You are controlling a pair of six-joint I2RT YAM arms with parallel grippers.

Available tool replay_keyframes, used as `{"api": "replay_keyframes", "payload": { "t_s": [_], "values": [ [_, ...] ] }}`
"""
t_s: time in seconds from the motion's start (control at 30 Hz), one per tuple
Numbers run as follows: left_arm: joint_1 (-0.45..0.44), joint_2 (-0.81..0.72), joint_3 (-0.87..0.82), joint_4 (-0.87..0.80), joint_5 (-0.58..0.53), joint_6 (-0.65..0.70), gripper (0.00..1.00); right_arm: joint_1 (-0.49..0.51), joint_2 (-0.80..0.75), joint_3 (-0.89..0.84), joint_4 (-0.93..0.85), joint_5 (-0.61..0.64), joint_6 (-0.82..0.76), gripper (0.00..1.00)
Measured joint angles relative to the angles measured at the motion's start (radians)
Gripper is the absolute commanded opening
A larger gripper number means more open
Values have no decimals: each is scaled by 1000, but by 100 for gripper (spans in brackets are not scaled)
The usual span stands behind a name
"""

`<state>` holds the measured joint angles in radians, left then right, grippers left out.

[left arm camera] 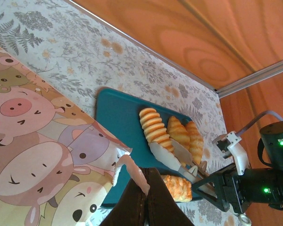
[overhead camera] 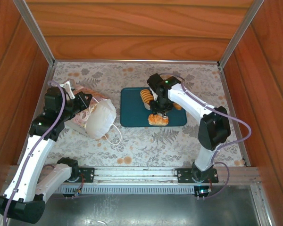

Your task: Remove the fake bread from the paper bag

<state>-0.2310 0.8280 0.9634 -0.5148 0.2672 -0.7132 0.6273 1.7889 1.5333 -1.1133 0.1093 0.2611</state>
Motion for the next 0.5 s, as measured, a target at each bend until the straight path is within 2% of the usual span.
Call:
{"api": "replay_keyframes", "payload": {
  "t_s": [0.33, 0.5],
  "values": [
    [0, 0, -10, 0, 1, 2, 0, 0, -51, 11, -24, -2, -15, 60],
    [0, 0, -11, 0, 3, 2, 0, 0, -32, 89, -36, 10, -37, 60]
  ]
}}
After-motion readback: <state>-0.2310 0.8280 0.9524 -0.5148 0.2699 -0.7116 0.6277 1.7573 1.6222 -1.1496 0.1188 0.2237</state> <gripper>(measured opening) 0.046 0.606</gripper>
